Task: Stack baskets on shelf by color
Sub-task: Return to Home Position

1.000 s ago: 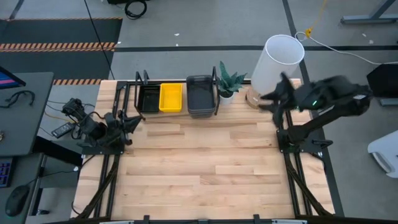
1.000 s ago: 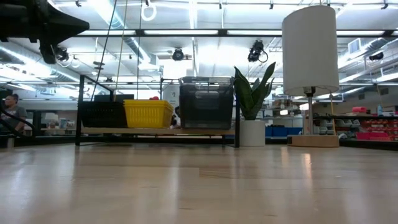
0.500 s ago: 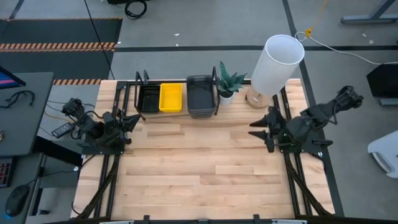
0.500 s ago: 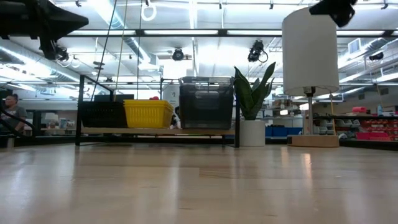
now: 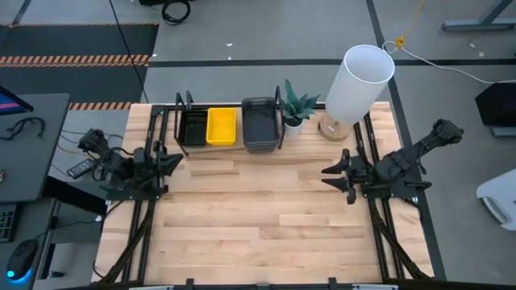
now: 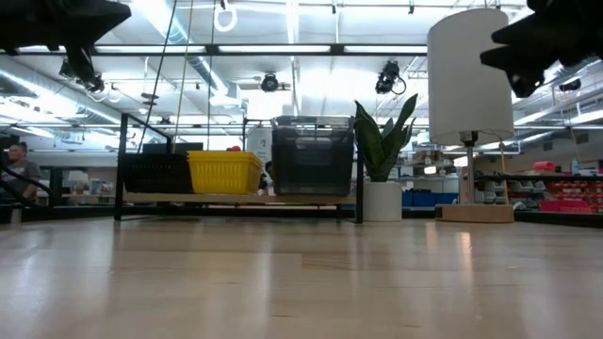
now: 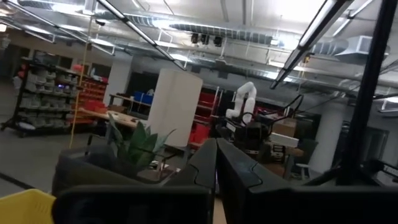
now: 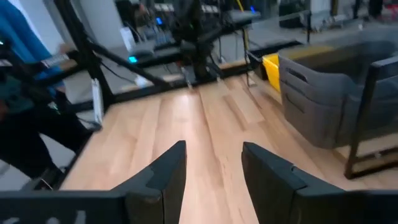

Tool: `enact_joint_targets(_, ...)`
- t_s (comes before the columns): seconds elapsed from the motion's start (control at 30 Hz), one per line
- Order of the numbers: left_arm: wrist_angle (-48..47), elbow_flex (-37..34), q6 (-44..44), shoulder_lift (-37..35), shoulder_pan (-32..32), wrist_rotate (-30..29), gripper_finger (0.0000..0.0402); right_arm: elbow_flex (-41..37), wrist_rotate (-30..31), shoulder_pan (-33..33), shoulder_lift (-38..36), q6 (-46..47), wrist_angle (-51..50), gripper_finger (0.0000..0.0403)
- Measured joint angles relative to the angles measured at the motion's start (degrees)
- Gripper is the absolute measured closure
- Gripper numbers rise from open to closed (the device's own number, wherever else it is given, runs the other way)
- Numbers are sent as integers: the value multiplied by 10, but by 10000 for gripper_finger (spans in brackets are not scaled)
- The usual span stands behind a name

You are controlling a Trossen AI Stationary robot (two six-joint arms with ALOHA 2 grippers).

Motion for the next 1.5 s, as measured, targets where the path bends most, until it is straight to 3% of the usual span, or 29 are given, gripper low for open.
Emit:
enact_joint_targets(0.17,-20,0,-20,0,27,0,382,-69,-51,-39,-61,-34,86,257)
enact_joint_targets(0.47,-43,0,-56,0,55,8,373,-108,-135,-126,-126,-58,87,282)
enact_joint_targets(0.6,-43,0,-54,0,56,35,378,-132,-162,-163,-140,-45,87,288)
enact_joint_targets(0.87,-43,0,-42,0,56,35,379,-146,-222,-226,-147,-38,101,296)
enact_joint_targets(1.17,-43,0,-41,0,56,35,371,-146,-217,-255,-146,-39,79,296)
enact_joint_targets(1.37,-47,0,-41,0,56,35,379,-146,-156,-255,-143,-11,76,297)
enact_joint_targets(1.5,-85,0,-36,0,56,35,380,-146,-146,-255,-143,-15,73,295)
